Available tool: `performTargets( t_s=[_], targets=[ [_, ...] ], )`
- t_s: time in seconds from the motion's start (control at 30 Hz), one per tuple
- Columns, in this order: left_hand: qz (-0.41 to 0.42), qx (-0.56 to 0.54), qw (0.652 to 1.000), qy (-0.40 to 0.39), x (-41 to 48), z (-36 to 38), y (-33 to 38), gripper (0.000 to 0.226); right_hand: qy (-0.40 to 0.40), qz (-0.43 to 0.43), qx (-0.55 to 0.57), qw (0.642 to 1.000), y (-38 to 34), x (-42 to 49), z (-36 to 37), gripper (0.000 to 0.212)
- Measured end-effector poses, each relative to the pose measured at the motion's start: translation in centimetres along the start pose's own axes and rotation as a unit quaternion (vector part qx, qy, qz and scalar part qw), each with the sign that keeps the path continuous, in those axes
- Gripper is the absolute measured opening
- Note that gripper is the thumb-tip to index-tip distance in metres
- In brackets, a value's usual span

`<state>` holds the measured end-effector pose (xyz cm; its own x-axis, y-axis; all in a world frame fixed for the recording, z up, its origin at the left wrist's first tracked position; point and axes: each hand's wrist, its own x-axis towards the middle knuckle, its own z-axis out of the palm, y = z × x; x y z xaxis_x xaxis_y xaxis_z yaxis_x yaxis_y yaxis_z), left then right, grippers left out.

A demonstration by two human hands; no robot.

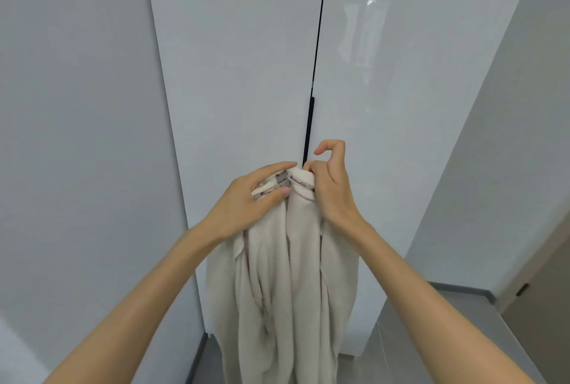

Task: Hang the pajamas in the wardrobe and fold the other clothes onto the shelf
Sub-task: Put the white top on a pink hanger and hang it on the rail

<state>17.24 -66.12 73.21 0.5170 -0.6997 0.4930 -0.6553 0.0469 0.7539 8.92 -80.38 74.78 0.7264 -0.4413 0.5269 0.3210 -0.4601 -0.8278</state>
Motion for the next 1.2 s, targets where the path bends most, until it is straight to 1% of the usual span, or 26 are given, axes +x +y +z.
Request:
performTargets(
  t_s=[0.07, 0.17, 0.27, 0.33, 0.43, 0.53, 0.57, 0.6, 0.63, 0.7, 0.73, 0.77, 0.8, 0.83, 0.9, 0.93, 1.0, 1.07, 1.13, 1.2],
  targets=[
    [0.005, 0.011, 1.0, -0.007, 0.8, 0.3, -0.7, 0.031, -0.001, -0.012, -0.006, 1.0, 0.5, 0.9, 0.1, 0.024],
    [-0.012, 0.048, 0.998, 0.026, 2.0, 0.5, -2.0, 0.013, 0.009, -0.02, -0.01, 1.0, 1.5, 2.3, 0.2, 0.024],
    [-0.022, 0.042, 0.998, 0.044, 3.1, 0.6, -3.0, 0.002, 0.025, -0.021, -0.021, 0.999, 2.6, 3.6, 0.4, 0.025],
    [-0.023, 0.015, 0.998, 0.051, 3.7, 0.6, -3.3, 0.005, 0.028, -0.023, -0.037, 0.999, 3.4, 4.3, 0.5, 0.024],
    [-0.033, -0.025, 0.998, 0.05, 4.8, 0.4, -3.5, 0.01, 0.009, -0.014, -0.072, 0.997, 4.8, 5.4, 0.6, 0.02],
    [-0.032, -0.028, 0.998, 0.042, 5.9, 0.0, -4.1, 0.01, 0.006, -0.011, -0.125, 0.992, 6.6, 6.6, 0.7, 0.009],
    [-0.031, -0.023, 0.998, 0.042, 6.3, -0.2, -4.5, 0.01, 0.017, -0.015, -0.153, 0.988, 7.3, 7.0, 0.7, 0.005],
    [-0.032, -0.018, 0.998, 0.044, 6.6, -0.5, -5.1, 0.009, 0.031, -0.021, -0.187, 0.982, 8.0, 7.6, 0.7, 0.005],
    [-0.035, -0.016, 0.998, 0.049, 6.9, -0.8, -5.7, 0.009, 0.043, -0.031, -0.231, 0.971, 8.7, 8.3, 0.6, 0.011],
    [-0.045, -0.015, 0.997, 0.054, 7.4, -1.7, -7.0, 0.009, 0.056, -0.062, -0.335, 0.939, 10.2, 9.7, 0.6, 0.022],
    [-0.048, -0.016, 0.997, 0.053, 7.6, -2.1, -7.5, 0.009, 0.059, -0.073, -0.374, 0.923, 11.0, 10.5, 0.6, 0.024],
    [-0.05, -0.018, 0.997, 0.048, 7.8, -2.6, -8.1, 0.01, 0.06, -0.071, -0.394, 0.914, 11.7, 11.4, 0.7, 0.026],
    [-0.051, -0.019, 0.998, 0.042, 8.0, -3.0, -8.5, 0.01, 0.061, -0.054, -0.392, 0.917, 12.4, 12.3, 0.8, 0.028],
    [-0.052, -0.02, 0.998, 0.034, 8.2, -3.4, -9.0, 0.01, 0.064, -0.022, -0.364, 0.929, 13.0, 13.2, 1.1, 0.031],
    [-0.049, -0.023, 0.998, 0.02, 8.5, -3.9, -9.5, 0.01, 0.081, 0.066, -0.261, 0.96, 13.7, 15.0, 1.6, 0.039],
    [-0.049, -0.025, 0.998, 0.015, 8.8, -4.2, -9.9, 0.01, 0.095, 0.11, -0.206, 0.968, 14.1, 16.0, 2.0, 0.042],
    [-0.047, -0.027, 0.998, 0.009, 9.1, -4.8, -10.7, 0.01, 0.116, 0.172, -0.14, 0.968, 14.8, 17.5, 2.7, 0.042],
    [-0.045, -0.026, 0.999, 0.009, 9.4, -5.4, -11.6, 0.01, 0.134, 0.2, -0.116, 0.964, 15.3, 18.4, 3.3, 0.034],
    [-0.046, -0.022, 0.999, 0.015, 9.6, -6.0, -12.4, 0.01, 0.161, 0.203, -0.096, 0.961, 15.8, 18.9, 3.6, 0.027],
    [-0.051, -0.018, 0.998, 0.026, 9.7, -6.6, -13.1, 0.009, 0.182, 0.2, -0.087, 0.959, 16.0, 18.9, 3.8, 0.025]
  ],
)
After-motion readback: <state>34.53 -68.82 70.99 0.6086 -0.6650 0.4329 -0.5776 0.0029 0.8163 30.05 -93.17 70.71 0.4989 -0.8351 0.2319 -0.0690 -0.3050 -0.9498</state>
